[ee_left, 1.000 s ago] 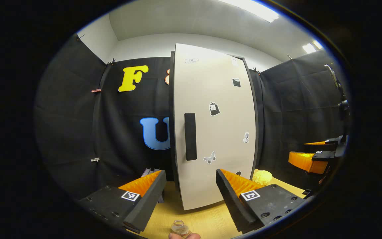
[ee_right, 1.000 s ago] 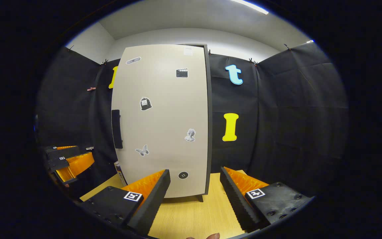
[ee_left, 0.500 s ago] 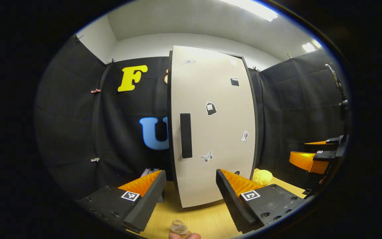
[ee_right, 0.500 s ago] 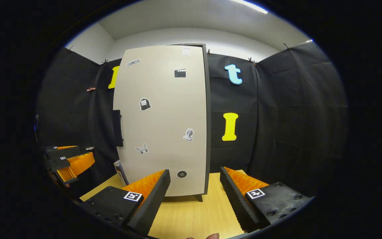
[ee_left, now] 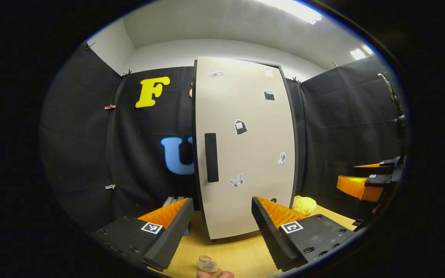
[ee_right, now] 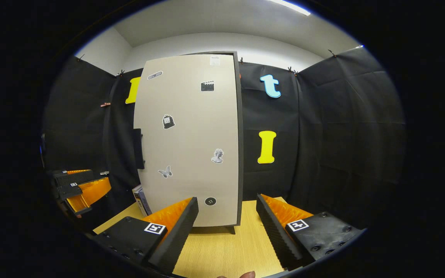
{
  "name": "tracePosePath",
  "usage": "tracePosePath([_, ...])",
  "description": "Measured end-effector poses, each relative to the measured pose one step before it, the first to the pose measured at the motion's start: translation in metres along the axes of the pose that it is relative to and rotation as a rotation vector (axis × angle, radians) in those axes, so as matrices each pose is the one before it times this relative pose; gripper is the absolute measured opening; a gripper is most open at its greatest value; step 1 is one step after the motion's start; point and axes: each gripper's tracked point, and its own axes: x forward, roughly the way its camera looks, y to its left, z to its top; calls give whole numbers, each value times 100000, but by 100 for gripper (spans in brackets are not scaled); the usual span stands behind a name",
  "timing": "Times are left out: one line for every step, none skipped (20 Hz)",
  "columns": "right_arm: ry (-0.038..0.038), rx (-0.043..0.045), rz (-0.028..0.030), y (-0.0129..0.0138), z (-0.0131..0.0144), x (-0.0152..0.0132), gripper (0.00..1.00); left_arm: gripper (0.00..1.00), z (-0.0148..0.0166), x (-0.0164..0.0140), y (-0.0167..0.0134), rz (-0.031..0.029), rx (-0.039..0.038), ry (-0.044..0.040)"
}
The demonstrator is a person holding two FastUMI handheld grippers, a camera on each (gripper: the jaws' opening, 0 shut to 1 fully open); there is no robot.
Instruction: Open the cabinet door with the right hand, grasp the bottle in the cabinet with the left hand and place it on the coaster, then close the cabinet door with the right hand.
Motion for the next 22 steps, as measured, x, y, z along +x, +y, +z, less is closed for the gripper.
tracePosePath([64, -74, -55, 15, 13, 19, 98, 95, -58, 19, -89, 26, -126, 107])
tracePosePath([6, -101, -51, -90, -35, -50, 98, 95, 20, 56, -37, -72, -247, 127])
tracePosePath([-24, -37, -183, -67, 37, 10, 98, 95, -135, 61, -72, -68, -171, 26])
tracePosePath([-31, 55, -111, -12, -66, 5, 98, 95, 59, -18, -36, -117, -36, 59])
tracePosePath([32, 93, -55, -16, -7, -16, 98, 95, -18, 4, -20, -63, 126, -49])
tracePosePath([165, 79, -50, 8, -79, 31, 98, 95, 84, -7, 63, 42, 177, -28])
tracePosePath([129, 18, -36, -35, -9, -1, 98, 95, -114, -15, -58, -77, 59, 7])
tracePosePath([41, 20, -58, 11, -46, -62, 98, 95, 46, -20, -8, -52, -99, -43])
tracePosePath([23, -34, -57, 11, -21, 26, 98, 95, -49, 18, -90, -142, -84, 2])
tracePosePath([2, -83, -4, 28, 14, 3, 98, 95, 68, -11, 16, 77, 5, -55])
tracePosePath([-33, -77, -153, 17, 21, 110, 98, 95, -84, 10, -6, -70, 50, 81])
tracePosePath([-24, 8, -53, 18, 21, 49, 98, 95, -13, -17, 42, 70, -8, -53])
tracePosePath([-50, 27, -121, 24, -3, 75, 98, 95, -72, 21, 80, 17, -42, 65])
tracePosePath([70, 23, -63, 70, -68, 109, 98, 95, 59, 36, 64, -63, -90, -75])
tracePosePath([110, -32, -23, 20, -20, 4, 98, 95, -39, 62, 15, 57, -38, 11])
tracePosePath([36, -64, -48, 43, -13, -16, 98, 95, 33, 26, 19, -12, -32, -30])
tracePosePath([32, -28, 0, 71, -12, 88, 98, 95, -78, 22, 35, -90, -11, 92])
tracePosePath([-85, 11, -47, 67, 68, 134, 98, 95, -33, -39, 31, -15, 54, 67])
tracePosePath([-22, 49, 8, -39, 22, 115, 98, 95, 27, 15, 60, -76, 69, -27])
tracePosePath([-33, -34, -35, 46, -12, 113, 98, 95, 91, -46, 19, -33, 59, -54])
tracePosePath([52, -160, 75, 83, -52, 76, 98, 95, -62, 2, 38, 25, 27, -148])
tracePosePath([59, -210, -113, 40, -31, 88, 98, 95, -13, 3, -20, -22, -9, 28])
